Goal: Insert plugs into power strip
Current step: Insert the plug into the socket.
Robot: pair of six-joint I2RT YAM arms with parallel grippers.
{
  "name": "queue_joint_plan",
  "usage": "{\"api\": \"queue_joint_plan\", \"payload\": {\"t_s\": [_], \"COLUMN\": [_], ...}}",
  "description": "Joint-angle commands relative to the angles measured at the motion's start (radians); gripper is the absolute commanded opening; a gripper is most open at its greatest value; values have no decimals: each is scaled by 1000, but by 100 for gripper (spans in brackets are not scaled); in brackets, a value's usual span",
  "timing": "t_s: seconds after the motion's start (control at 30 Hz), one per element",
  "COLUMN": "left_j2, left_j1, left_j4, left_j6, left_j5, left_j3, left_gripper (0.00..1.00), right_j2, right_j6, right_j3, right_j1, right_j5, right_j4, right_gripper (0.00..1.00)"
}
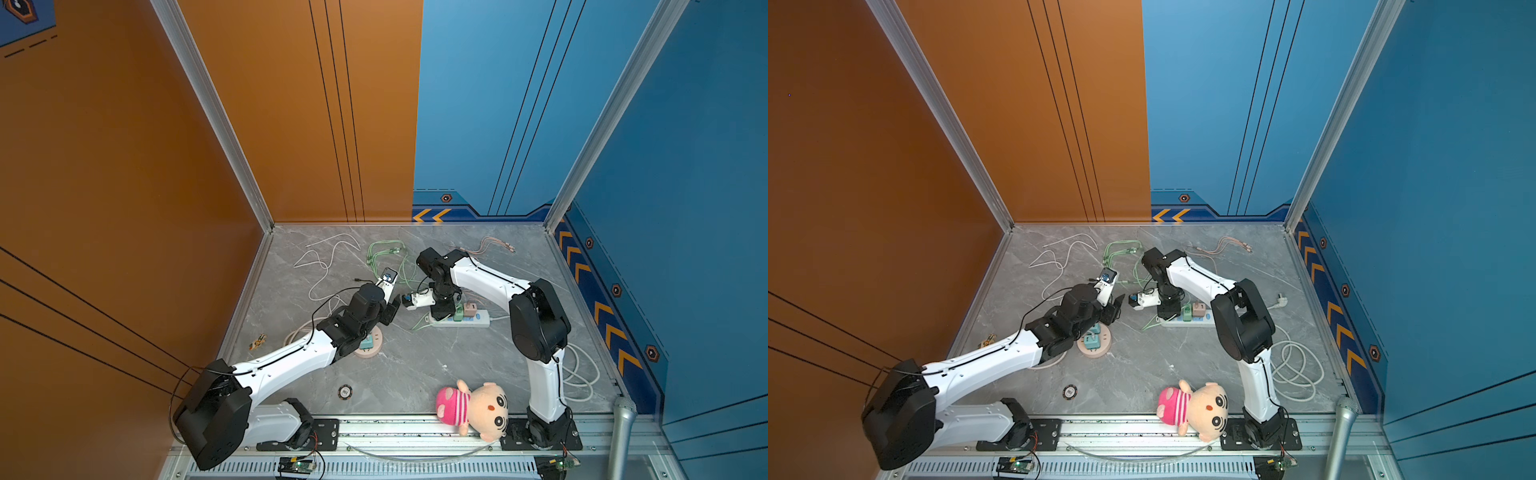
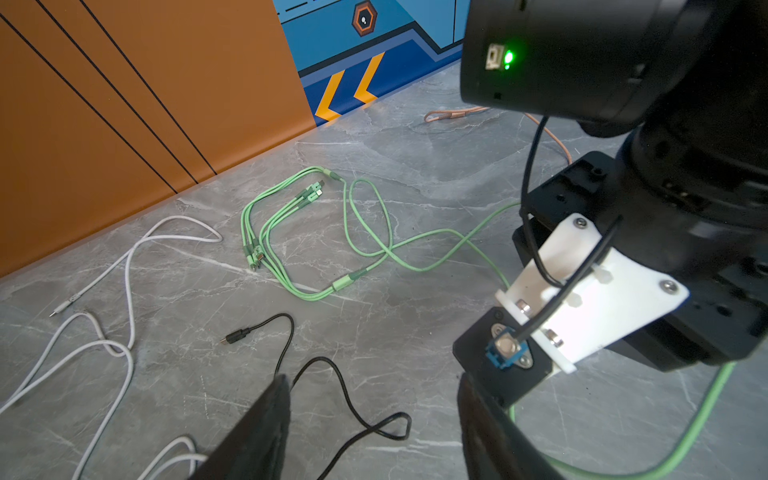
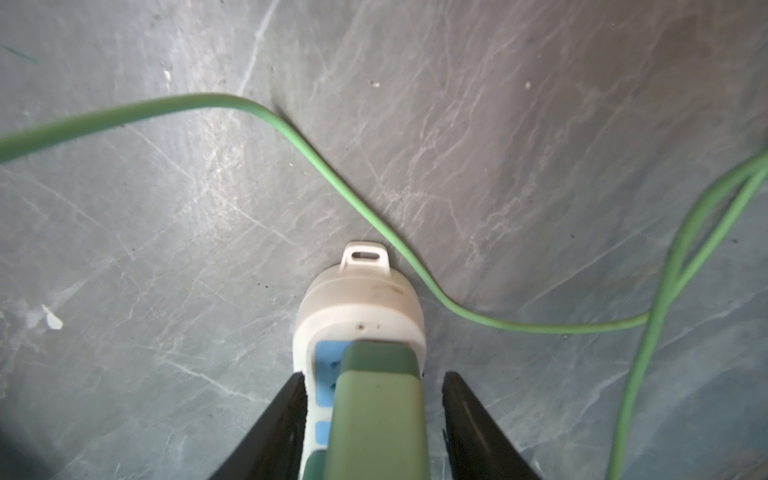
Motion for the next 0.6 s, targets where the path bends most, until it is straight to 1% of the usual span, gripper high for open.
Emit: {"api": "queue_joint_plan", "payload": {"t_s": [0.0,0.13,0.4,0.57], "left_j2": [-25,-31,-34,-36], "left_j1": [-4,-4,-5,-4], "left_j4": [-20,-26,-28,-28], "left_j6": [16,21,23,26], "left_j5": [-24,-29,-33,-40], "left_j3": [-12,-13,-10,-8], "left_gripper": [64,64,64,64], "right_j2": [-34,-48,-103,-110], "right_j6": [7,7,8,2], "right_j3": [8,15,16,30], "right_j1": [5,1,-8,-9], "right_j5": [32,46,-49,-37], "right_j4": [-24,-25,-32,-61], "right_gripper": [55,55,55,55]}}
